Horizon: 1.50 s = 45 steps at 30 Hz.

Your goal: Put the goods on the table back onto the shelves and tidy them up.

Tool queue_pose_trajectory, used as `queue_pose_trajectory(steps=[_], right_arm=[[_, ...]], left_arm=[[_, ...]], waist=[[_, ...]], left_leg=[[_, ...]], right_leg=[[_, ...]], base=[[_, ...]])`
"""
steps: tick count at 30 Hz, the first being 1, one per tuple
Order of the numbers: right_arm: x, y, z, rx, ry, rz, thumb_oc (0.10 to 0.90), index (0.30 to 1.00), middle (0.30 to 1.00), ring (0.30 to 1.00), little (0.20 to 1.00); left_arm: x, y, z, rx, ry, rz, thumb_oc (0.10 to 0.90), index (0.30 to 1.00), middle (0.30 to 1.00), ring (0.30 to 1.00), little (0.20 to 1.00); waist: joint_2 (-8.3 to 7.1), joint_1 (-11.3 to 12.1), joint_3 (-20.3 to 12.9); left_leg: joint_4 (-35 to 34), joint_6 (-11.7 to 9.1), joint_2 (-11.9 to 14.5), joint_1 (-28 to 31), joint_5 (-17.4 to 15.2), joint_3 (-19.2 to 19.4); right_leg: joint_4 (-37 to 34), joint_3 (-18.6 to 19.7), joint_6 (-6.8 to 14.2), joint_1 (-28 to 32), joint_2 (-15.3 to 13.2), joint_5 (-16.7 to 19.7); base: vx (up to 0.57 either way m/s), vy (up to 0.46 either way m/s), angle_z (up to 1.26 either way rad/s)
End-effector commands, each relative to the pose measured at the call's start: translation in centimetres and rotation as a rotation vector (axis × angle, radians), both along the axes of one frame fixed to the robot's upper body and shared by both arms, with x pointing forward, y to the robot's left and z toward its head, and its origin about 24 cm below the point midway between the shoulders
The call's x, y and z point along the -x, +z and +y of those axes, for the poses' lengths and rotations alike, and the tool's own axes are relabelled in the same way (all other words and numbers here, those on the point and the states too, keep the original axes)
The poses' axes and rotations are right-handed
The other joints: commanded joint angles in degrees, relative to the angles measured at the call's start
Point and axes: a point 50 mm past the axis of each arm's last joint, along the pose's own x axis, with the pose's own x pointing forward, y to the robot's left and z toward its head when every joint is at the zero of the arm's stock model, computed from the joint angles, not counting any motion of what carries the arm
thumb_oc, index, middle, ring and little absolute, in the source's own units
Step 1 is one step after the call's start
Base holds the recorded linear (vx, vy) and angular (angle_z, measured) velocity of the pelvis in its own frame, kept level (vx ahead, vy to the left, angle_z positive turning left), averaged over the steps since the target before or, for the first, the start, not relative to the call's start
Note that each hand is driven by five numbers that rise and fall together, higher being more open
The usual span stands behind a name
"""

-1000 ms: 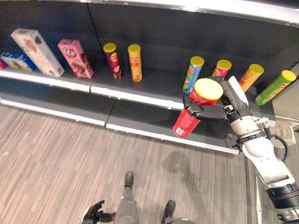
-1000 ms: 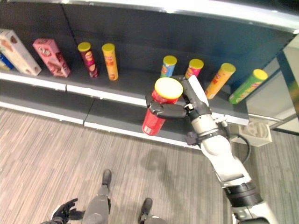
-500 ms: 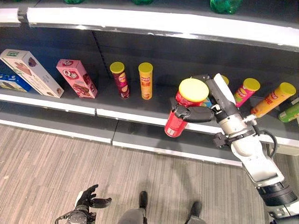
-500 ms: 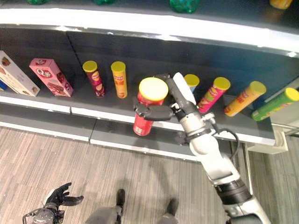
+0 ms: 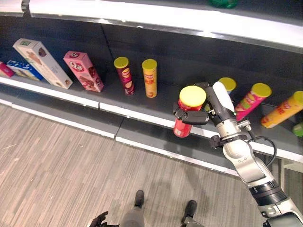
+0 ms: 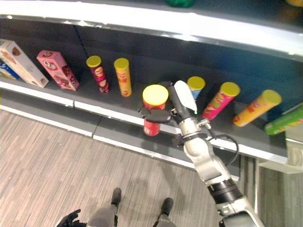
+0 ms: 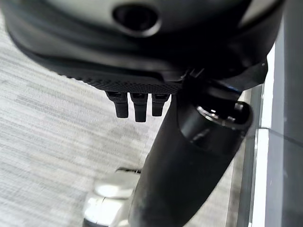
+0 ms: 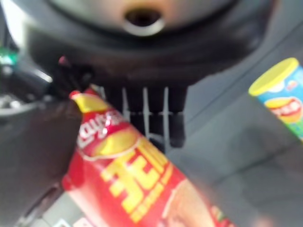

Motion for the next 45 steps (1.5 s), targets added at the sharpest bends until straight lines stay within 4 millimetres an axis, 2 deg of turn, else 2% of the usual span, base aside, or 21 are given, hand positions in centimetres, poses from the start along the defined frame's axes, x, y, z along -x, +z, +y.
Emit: queue_pose_trajectory(steps=[1, 4, 8, 9, 13, 15, 19, 28, 36, 45], right_arm=[[-0.2, 7.5, 0.8, -0.025, -0.034, -0.388, 0.4, 0.3, 0.3, 0.3, 0.3], [-0.9, 8.8, -1.0, -0.01, -0.171, -0.473, 0.4, 0.3, 0.3, 0.3, 0.3], [-1.1, 10.1, -2.3, -0.021, -0.251, -0.541, 0.4, 0.3, 0.3, 0.3, 0.3], [-1.1, 11.1, -3.6, -0.047, -0.32, -0.595, 0.4, 0.3, 0.3, 0.3, 0.3], [-0.7, 12.6, -4.9, -0.083, -0.39, -0.675, 0.4, 0.3, 0.3, 0.3, 0.3], [-0.5, 14.5, -6.2, -0.136, -0.465, -0.756, 0.4, 0.3, 0.3, 0.3, 0.3], [-0.4, 15.6, -7.3, -0.185, -0.513, -0.793, 0.4, 0.3, 0.3, 0.3, 0.3], [-0.1, 17.9, -7.9, -0.237, -0.547, -0.866, 0.4, 0.3, 0.3, 0.3, 0.3], [0.2, 17.9, -8.8, -0.233, -0.602, -0.883, 0.4, 0.3, 0.3, 0.3, 0.3], [-0.1, 16.8, -9.0, -0.222, -0.62, -0.843, 0.4, 0.3, 0.3, 0.3, 0.3]], left_arm=[[-1.7, 1.1, 2.4, -0.115, -0.046, -0.047, 0.8, 0.9, 0.9, 0.9, 0.9], [-2.3, 1.4, 2.5, -0.139, -0.069, -0.072, 0.8, 0.9, 0.9, 0.9, 0.9], [-2.8, 1.5, 2.3, -0.144, -0.091, -0.088, 0.8, 0.9, 0.9, 0.9, 0.9], [-3.2, 1.7, 2.3, -0.15, -0.095, -0.105, 0.8, 0.9, 0.9, 0.9, 0.9], [-4.0, 2.0, 2.1, -0.153, -0.104, -0.135, 0.8, 0.9, 0.9, 0.9, 0.9], [-5.1, 2.5, 1.7, -0.151, -0.121, -0.184, 0.8, 0.9, 0.9, 0.9, 0.9], [-6.2, 3.1, 1.4, -0.146, -0.126, -0.232, 0.8, 0.9, 0.9, 0.9, 0.9], [-8.3, 4.5, 0.8, -0.141, -0.158, -0.333, 0.8, 0.9, 0.9, 0.9, 0.9], [-8.8, 4.7, 0.5, -0.143, -0.17, -0.353, 0.8, 0.9, 0.9, 0.9, 0.9], [-8.9, 4.8, 0.1, -0.136, -0.175, -0.36, 0.8, 0.9, 0.9, 0.9, 0.9]], waist=[[-0.74, 1.47, -1.09], [0.27, 2.89, 0.27], [1.09, 3.53, 1.37], [1.63, 4.04, 2.09], [1.98, 4.6, 2.86], [2.23, 5.2, 3.84], [2.74, 6.07, 4.99], [3.59, 7.03, 6.22], [4.09, 7.63, 6.05], [4.3, 7.2, 6.19]], left_leg=[[0.78, 0.24, -0.29, -2.77, -1.0, 0.61], [1.02, 0.36, -1.13, -4.97, -0.67, -0.48], [1.66, 0.52, -1.84, -6.99, -0.65, -1.14], [2.08, 0.62, -2.46, -8.54, -0.67, -1.49], [2.43, 0.75, -3.0, -10.42, -0.7, -1.61], [2.56, 0.69, -3.58, -12.26, -0.5, -1.81], [2.67, 0.59, -4.19, -13.85, -0.64, -2.57], [2.48, 0.51, -5.19, -16.25, 0.15, -3.84], [2.19, 0.72, -5.94, -16.95, 0.27, -4.92], [2.38, 0.76, -6.11, -16.76, 0.11, -5.26]], right_leg=[[1.2, -2.11, 4.99, 4.78, -4.85, -3.6], [1.65, -3.08, 5.32, 3.55, -5.75, -3.45], [1.89, -3.35, 5.53, 2.27, -6.39, -3.14], [1.72, -3.49, 5.69, 1.29, -6.86, -2.69], [1.37, -3.66, 6.01, 0.01, -7.39, -2.08], [1.16, -3.78, 6.32, -1.36, -7.77, -1.48], [1.45, -4.22, 6.61, -2.59, -8.1, -1.47], [1.5, -5.63, 7.11, -3.76, -8.72, -1.27], [1.69, -6.77, 7.51, -3.83, -9.26, -1.38], [2.22, -7.12, 7.51, -3.71, -9.46, -1.76]], base=[[-0.02, 0.039, 0.36], [-0.01, 0.042, 0.15], [-0.01, 0.047, 0.19], [-0.01, 0.095, 0.1], [-0.01, 0.051, 0.06], [-0.02, 0.037, 0.0], [-0.01, 0.003, 0.03], [0.0, 0.003, 0.05], [0.02, 0.001, 0.13], [0.0, 0.001, 0.0]])
